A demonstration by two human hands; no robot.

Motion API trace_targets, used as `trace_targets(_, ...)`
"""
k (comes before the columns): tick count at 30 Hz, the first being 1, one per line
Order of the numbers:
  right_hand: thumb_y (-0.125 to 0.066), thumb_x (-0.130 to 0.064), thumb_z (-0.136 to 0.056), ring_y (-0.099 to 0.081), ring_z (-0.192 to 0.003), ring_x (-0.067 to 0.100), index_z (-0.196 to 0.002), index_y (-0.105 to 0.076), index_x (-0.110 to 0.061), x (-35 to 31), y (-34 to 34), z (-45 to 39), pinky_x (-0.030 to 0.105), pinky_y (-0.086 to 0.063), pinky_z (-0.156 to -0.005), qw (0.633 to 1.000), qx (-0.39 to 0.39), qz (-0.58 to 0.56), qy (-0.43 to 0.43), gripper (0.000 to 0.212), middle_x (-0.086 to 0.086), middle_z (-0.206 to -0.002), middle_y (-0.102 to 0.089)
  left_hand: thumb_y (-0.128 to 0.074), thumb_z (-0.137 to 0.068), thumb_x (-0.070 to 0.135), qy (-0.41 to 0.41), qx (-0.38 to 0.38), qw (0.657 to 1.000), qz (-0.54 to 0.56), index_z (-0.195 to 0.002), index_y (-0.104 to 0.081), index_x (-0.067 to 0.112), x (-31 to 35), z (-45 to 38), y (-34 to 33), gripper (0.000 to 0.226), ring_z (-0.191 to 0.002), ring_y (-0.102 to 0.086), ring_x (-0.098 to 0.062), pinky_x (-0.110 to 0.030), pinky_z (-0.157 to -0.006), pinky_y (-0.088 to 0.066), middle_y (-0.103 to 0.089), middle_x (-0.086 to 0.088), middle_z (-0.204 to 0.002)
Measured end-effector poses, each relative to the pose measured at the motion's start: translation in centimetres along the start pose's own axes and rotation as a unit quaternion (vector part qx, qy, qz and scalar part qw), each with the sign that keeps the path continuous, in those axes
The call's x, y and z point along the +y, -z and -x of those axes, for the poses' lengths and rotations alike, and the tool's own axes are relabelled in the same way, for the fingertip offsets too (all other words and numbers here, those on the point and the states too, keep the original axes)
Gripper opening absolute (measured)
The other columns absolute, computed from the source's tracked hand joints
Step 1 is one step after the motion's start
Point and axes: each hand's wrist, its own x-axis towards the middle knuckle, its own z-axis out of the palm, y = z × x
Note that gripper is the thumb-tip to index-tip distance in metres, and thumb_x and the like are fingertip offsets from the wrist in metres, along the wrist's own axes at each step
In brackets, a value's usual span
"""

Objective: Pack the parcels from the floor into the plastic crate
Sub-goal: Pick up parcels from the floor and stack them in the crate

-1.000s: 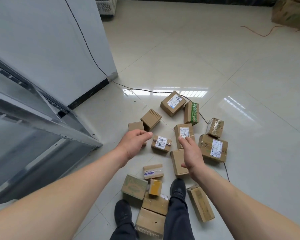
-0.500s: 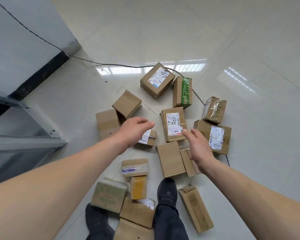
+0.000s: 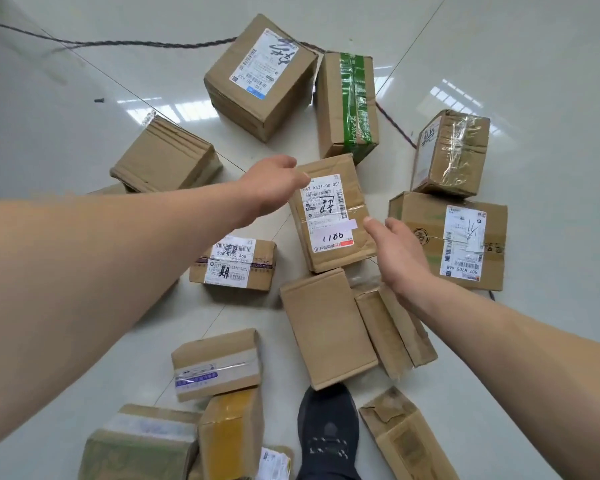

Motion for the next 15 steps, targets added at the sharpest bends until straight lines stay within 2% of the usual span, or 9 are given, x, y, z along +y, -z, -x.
trace_targets(2, -0.053, -0.064, -0.089, -0.038, -0.146, 0.026, -0.155, -0.037, -0.024, 0.7, -0.8, -1.1, 0.049, -0.031, -0.119, 1.000, -0.008, -0.005, -0.007, 0.080, -0.002, -0.161, -0.039, -0.054, -0.096, 0.024, -0.002, -0.012, 1.000, -0.020, -0.150, -0.037, 0.019, -0.2, -1.9, -0.9, 0.057, -0.136, -0.043, -0.031, -0.038, -0.107, -0.038, -0.046, -0.007, -0.148)
trace_targets(3, -0.054, -0.068, -0.083, -0.040, -0.145, 0.026, -0.155, -0.039, -0.025, 1.0, -1.3, -1.3, 0.050, -0.033, -0.118, 1.000, -0.014, -0.016, -0.013, 0.086, -0.003, -0.160, -0.041, -0.053, -0.096, 0.021, -0.001, -0.022, 0.999, -0.029, -0.150, -0.036, 0.019, -0.3, -2.7, -1.3, 0.056, -0.131, -0.046, -0.031, -0.036, -0.100, -0.042, -0.046, -0.006, -0.145)
trace_targets(5, -0.053, -0.077, -0.064, -0.045, -0.139, 0.025, -0.150, -0.045, -0.028, 1.6, -2.2, -1.9, 0.053, -0.040, -0.113, 0.999, -0.015, -0.040, -0.022, 0.100, -0.005, -0.154, -0.047, -0.051, -0.096, 0.015, 0.000, -0.036, 0.999, -0.040, -0.138, -0.045, 0.022, -0.7, -3.9, -1.9, 0.043, -0.106, -0.052, -0.027, -0.029, -0.078, -0.042, -0.049, -0.004, -0.130)
trace_targets(6, -0.052, -0.078, -0.058, -0.047, -0.137, 0.024, -0.147, -0.048, -0.029, 2.0, -2.5, -2.2, 0.054, -0.042, -0.111, 0.998, -0.013, -0.052, -0.022, 0.102, -0.006, -0.150, -0.050, -0.051, -0.095, 0.013, -0.001, -0.035, 0.998, -0.044, -0.128, -0.048, 0.024, -0.9, -4.3, -2.0, 0.034, -0.096, -0.050, -0.025, -0.029, -0.074, -0.039, -0.049, -0.004, -0.123)
trace_targets(8, -0.053, -0.078, -0.056, -0.049, -0.136, 0.023, -0.144, -0.051, -0.029, 2.8, -2.9, -2.7, 0.054, -0.043, -0.110, 0.997, -0.004, -0.078, -0.021, 0.101, -0.006, -0.147, -0.053, -0.051, -0.094, 0.011, -0.012, -0.023, 0.999, -0.039, -0.128, -0.051, 0.021, -1.2, -4.8, -2.4, 0.035, -0.092, -0.048, -0.024, -0.032, -0.076, -0.040, -0.050, -0.005, -0.119)
trace_targets(11, -0.056, -0.074, -0.058, -0.048, -0.136, 0.023, -0.147, -0.049, -0.029, 1.8, -2.9, -1.6, 0.054, -0.043, -0.111, 0.994, 0.018, -0.108, -0.018, 0.100, -0.004, -0.149, -0.051, -0.054, -0.092, 0.011, -0.017, 0.014, 0.999, -0.031, -0.130, -0.055, 0.017, -1.4, -4.3, -2.1, 0.038, -0.103, -0.052, -0.026, -0.033, -0.083, -0.045, -0.051, -0.006, -0.123)
trace_targets(13, -0.063, -0.062, -0.072, -0.049, -0.134, 0.023, -0.148, -0.048, -0.027, 0.3, -2.7, -0.2, 0.049, -0.041, -0.113, 0.993, 0.042, -0.109, -0.008, 0.085, -0.002, -0.147, -0.054, -0.055, -0.091, 0.015, -0.023, 0.041, 0.998, -0.033, -0.111, -0.057, 0.022, -1.8, -3.1, -1.0, 0.021, -0.099, -0.053, -0.025, -0.030, -0.078, -0.044, -0.053, -0.005, -0.120)
trace_targets(14, -0.065, -0.054, -0.082, -0.050, -0.133, 0.023, -0.149, -0.048, -0.026, -0.5, -2.7, 0.4, 0.045, -0.039, -0.114, 0.992, 0.057, -0.114, -0.002, 0.075, -0.001, -0.143, -0.056, -0.056, -0.090, 0.019, -0.022, 0.059, 0.997, -0.039, -0.101, -0.056, 0.021, -1.9, -2.4, -0.1, 0.011, -0.097, -0.057, -0.025, -0.031, -0.079, -0.047, -0.058, -0.003, -0.116)
trace_targets(15, -0.066, -0.048, -0.086, -0.051, -0.131, 0.022, -0.149, -0.048, -0.025, -1.3, -2.7, 1.0, 0.042, -0.038, -0.114, 0.990, 0.070, -0.121, 0.008, 0.069, -0.002, -0.139, -0.058, -0.056, -0.088, 0.025, -0.021, 0.076, 0.996, -0.044, -0.095, -0.059, 0.018, -2.0, -1.6, 0.9, 0.011, -0.095, -0.062, -0.024, -0.036, -0.083, -0.052, -0.065, -0.002, -0.110)
